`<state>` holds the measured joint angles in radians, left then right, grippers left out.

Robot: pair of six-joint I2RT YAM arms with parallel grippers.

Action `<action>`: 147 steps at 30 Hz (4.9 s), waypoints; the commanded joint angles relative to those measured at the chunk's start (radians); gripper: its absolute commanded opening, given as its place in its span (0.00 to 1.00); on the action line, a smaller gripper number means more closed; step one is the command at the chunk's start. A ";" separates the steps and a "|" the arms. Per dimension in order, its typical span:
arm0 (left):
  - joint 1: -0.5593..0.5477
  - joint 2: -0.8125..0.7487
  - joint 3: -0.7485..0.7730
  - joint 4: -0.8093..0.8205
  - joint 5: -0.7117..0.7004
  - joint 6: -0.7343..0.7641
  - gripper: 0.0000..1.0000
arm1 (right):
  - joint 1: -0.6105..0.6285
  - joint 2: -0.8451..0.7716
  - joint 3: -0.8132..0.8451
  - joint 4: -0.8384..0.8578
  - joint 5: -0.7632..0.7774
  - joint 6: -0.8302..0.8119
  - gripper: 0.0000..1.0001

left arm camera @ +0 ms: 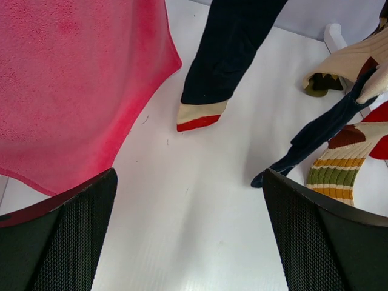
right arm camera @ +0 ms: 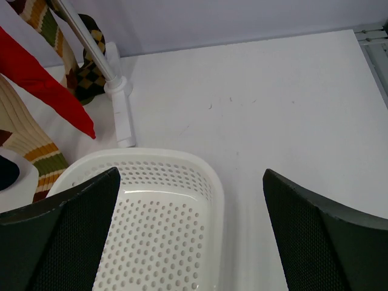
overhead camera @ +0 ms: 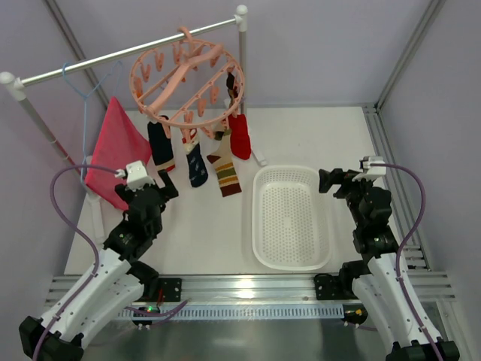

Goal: Remove the socks clipped to the hanger

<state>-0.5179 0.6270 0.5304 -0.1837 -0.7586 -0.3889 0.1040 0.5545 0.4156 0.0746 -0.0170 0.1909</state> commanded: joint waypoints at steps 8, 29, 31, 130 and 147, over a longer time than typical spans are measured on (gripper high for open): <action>-0.004 0.016 0.005 0.033 0.008 0.008 1.00 | 0.005 0.018 0.014 0.011 0.012 0.005 1.00; -0.004 -0.087 -0.128 0.263 0.284 0.137 1.00 | 0.003 -0.005 0.020 -0.007 -0.017 0.001 1.00; -0.005 -0.049 -0.141 0.309 0.350 0.151 1.00 | 0.005 -0.005 0.020 -0.009 -0.011 0.002 1.00; -0.238 -0.009 -0.124 0.242 0.404 -0.053 0.00 | 0.958 0.990 1.218 -0.389 0.492 -0.166 0.97; -0.238 -0.066 -0.121 0.165 0.372 -0.099 0.00 | 0.999 1.315 1.607 -0.496 0.534 -0.110 0.97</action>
<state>-0.7525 0.5571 0.3813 0.0063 -0.3759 -0.4759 1.0866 1.8500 1.9320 -0.4240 0.4904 0.0761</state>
